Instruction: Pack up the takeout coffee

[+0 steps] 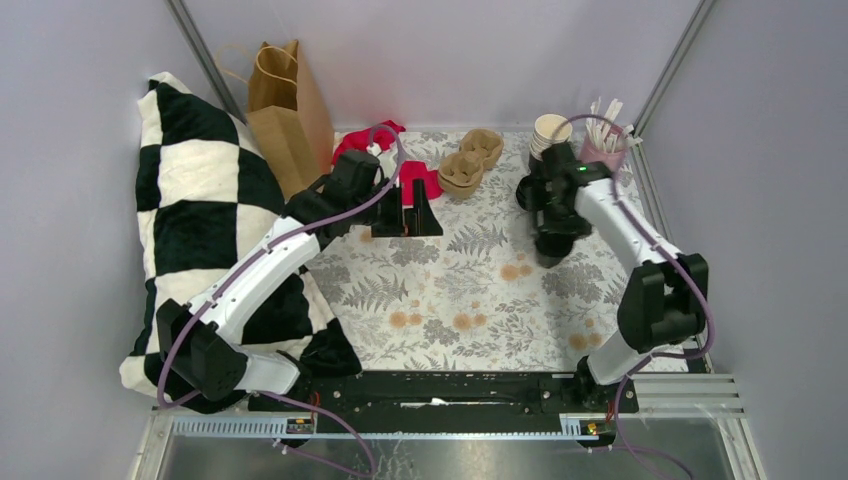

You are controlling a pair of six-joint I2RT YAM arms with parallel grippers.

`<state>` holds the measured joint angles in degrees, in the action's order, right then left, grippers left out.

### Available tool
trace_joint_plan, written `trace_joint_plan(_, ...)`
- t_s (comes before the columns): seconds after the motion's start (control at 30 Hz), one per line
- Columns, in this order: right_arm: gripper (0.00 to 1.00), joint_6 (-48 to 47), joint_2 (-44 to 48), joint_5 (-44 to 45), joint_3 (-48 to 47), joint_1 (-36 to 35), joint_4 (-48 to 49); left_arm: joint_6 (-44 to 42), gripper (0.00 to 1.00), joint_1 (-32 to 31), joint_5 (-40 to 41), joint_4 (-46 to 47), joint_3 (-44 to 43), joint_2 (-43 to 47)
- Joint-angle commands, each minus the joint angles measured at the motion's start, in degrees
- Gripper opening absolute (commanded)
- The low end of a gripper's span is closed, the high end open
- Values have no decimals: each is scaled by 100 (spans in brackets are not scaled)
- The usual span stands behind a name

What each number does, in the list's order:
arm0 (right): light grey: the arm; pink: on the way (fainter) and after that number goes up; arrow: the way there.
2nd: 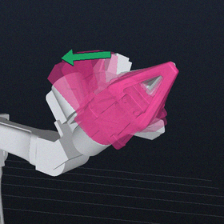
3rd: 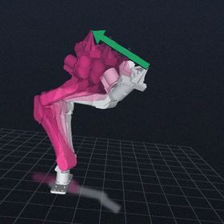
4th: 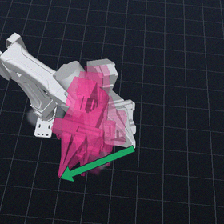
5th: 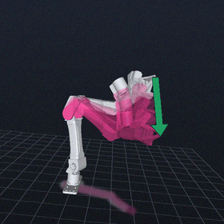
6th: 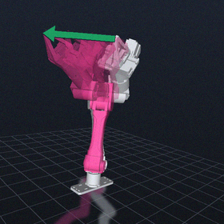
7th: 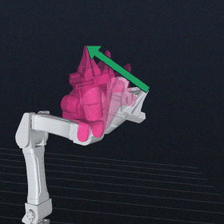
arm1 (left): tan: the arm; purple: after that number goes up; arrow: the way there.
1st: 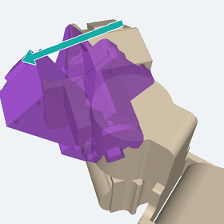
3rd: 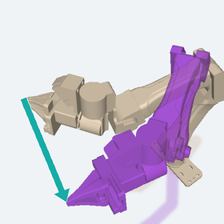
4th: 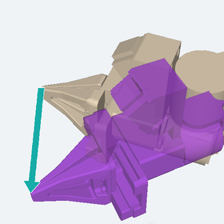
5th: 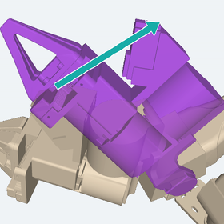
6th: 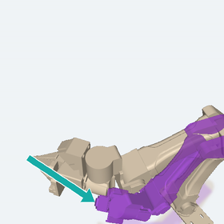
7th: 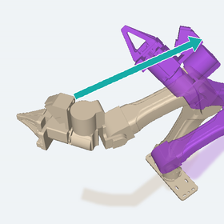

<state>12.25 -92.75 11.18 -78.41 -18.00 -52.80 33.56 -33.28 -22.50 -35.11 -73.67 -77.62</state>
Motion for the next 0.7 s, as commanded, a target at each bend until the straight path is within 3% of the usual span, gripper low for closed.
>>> trace_joint_plan(0.0,86,34,307,267,133,1273,185,-686,99,14,325,-583,-659,23)
trace_joint_plan(0.23,87,20,187,308,132,2842,304,-1356,99,14,672,-1301,-1007,93)
trace_joint_plan(0.43,90,-19,217,304,387,3231,479,-1649,99,-225,1043,-1470,-943,236)
trace_joint_plan(0.57,98,-62,271,332,478,3241,501,-1782,99,-464,1215,-1490,-935,257)
trace_joint_plan(0.67,100,-31,321,292,304,3241,357,-1887,99,-608,1344,-1505,-981,217)
